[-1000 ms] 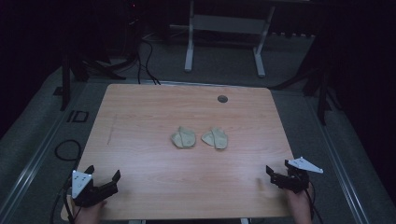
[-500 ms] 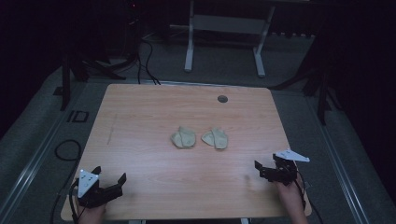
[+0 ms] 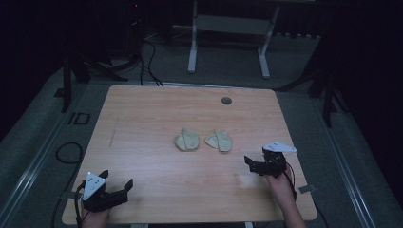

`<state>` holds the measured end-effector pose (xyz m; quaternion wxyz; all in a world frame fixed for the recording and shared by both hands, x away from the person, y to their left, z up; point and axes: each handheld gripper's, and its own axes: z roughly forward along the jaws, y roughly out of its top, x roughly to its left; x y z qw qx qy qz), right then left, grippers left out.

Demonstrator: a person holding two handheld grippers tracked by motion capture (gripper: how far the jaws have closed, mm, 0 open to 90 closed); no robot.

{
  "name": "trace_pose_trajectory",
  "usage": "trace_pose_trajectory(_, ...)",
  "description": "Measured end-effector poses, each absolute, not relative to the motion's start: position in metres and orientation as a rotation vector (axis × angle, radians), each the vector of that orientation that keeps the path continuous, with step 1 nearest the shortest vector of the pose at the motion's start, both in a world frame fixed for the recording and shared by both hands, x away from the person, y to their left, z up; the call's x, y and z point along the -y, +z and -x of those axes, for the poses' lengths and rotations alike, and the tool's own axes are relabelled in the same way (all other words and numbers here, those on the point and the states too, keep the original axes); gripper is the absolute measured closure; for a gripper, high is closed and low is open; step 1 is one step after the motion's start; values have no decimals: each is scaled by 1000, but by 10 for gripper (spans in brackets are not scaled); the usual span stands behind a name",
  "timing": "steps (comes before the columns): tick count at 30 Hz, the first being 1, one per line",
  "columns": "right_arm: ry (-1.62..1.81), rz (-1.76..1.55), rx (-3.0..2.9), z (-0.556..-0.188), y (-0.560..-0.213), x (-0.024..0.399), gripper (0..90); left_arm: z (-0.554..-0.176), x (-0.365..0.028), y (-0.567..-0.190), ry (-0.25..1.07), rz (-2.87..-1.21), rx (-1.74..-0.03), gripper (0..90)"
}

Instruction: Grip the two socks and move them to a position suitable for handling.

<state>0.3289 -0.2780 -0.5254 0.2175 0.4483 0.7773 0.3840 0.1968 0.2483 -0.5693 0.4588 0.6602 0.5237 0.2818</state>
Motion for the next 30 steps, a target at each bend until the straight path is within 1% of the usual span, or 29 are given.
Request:
trace_pose_trajectory(6, 1064, -1235, -2148, -343, -522, 256, 124, -197, -248, -569, 681, -1631, -1278, 29)
trace_pose_trajectory(19, 1063, -1259, -2162, -373, -520, 230, 138, -198, -244, -570, 669, -1654, -1262, 30)
trace_pose_trajectory(21, 1049, -1266, -2183, -387, -522, 217, 162, -199, -243, -570, 656, -1666, -1256, 30)
trace_pose_trajectory(22, 1049, -1266, -2183, -387, -522, 217, 162, -199, -243, -570, 656, -1666, -1256, 30)
trace_pose_trajectory(24, 1041, -1266, -2213, -396, -526, 207, 216, -199, -242, -571, 653, -1672, -1252, 30)
trace_pose_trajectory(26, 1035, -1268, -2224, -401, -529, 199, 220, -200, -241, -571, 643, -1682, -1248, 30)
trace_pose_trajectory(30, 1021, -1243, -2247, -408, -532, 183, 257, -201, -239, -572, 642, -1693, -1241, 30)
